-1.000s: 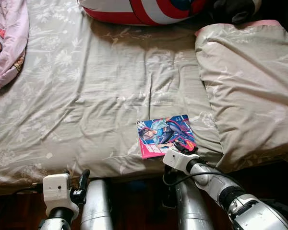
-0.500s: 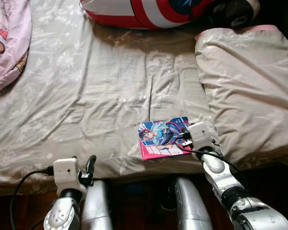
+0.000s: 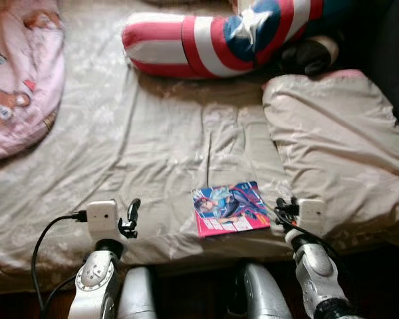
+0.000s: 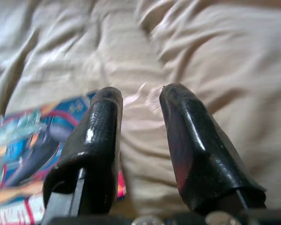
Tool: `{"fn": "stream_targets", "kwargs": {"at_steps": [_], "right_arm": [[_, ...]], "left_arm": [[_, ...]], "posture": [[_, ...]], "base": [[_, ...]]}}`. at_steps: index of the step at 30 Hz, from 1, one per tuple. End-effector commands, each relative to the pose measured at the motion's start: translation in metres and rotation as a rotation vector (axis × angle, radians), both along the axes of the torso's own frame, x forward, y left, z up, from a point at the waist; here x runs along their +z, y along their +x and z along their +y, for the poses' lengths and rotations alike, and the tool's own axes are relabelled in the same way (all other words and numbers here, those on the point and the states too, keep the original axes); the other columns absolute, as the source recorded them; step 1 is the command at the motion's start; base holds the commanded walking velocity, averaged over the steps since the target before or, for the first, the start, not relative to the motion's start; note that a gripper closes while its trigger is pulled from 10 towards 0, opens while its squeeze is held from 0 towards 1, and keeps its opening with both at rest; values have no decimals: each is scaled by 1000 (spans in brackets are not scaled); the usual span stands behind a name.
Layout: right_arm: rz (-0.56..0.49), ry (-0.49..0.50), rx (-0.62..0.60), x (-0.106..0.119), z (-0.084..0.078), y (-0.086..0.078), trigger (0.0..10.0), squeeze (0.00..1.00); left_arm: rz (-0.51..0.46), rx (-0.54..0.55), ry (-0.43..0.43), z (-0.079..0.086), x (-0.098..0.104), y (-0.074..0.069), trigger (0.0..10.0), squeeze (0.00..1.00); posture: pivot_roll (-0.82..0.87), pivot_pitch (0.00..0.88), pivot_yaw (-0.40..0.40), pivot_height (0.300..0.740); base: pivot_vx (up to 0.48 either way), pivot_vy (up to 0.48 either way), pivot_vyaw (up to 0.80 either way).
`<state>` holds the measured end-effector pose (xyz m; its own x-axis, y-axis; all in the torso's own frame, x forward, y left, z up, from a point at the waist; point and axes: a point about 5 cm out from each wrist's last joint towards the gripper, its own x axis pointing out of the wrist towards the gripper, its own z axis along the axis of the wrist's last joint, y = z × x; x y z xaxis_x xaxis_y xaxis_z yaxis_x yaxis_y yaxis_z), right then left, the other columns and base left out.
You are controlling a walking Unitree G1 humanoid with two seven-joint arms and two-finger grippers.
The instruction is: Clean up the room
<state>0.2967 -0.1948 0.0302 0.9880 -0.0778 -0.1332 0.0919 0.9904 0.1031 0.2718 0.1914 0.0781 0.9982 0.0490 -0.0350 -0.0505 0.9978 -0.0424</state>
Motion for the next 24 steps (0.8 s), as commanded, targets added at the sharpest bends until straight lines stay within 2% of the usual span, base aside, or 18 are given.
{"fn": "stream_targets", "kwargs": {"at_steps": [1,5,8,13,17,20,22,24], "right_arm": [[-19,33,-52,1,-7,-3,10000,0],[11,51,-73,-3,-7,-3,10000,0],[57,59,-65,-11,-4,-6,10000,0],[157,51,-50,-27,-4,-15,10000,0],[200,49,-54,-34,-7,-21,10000,0],[250,57,-63,-41,-10,-28,10000,0],[334,69,-59,-54,-11,-38,10000,0],[354,79,-58,-56,-11,-40,10000,0]], "left_arm": [[19,4,1,4,-7,3,10000,0],[35,-1,-4,6,-11,13,10000,0],[91,-13,1,7,-25,16,10000,0],[203,-22,-4,7,-49,13,10000,0],[248,-27,-9,8,-58,10,10000,0],[291,-26,-8,10,-67,8,10000,0],[365,-35,5,12,-81,1,10000,0],[382,-36,8,11,-84,0,10000,0]], "posture": [[93,97,-30,644],[91,63,-11,664],[89,42,-6,684],[95,18,-7,724],[98,0,-8,739],[101,0,-11,740],[96,0,-13,740],[97,0,-16,740]], "base": [[0,0,0],[0,0,0],[0,0,0],[0,0,0],[0,0,0],[0,0,0],[0,0,0],[0,0,0]]}}
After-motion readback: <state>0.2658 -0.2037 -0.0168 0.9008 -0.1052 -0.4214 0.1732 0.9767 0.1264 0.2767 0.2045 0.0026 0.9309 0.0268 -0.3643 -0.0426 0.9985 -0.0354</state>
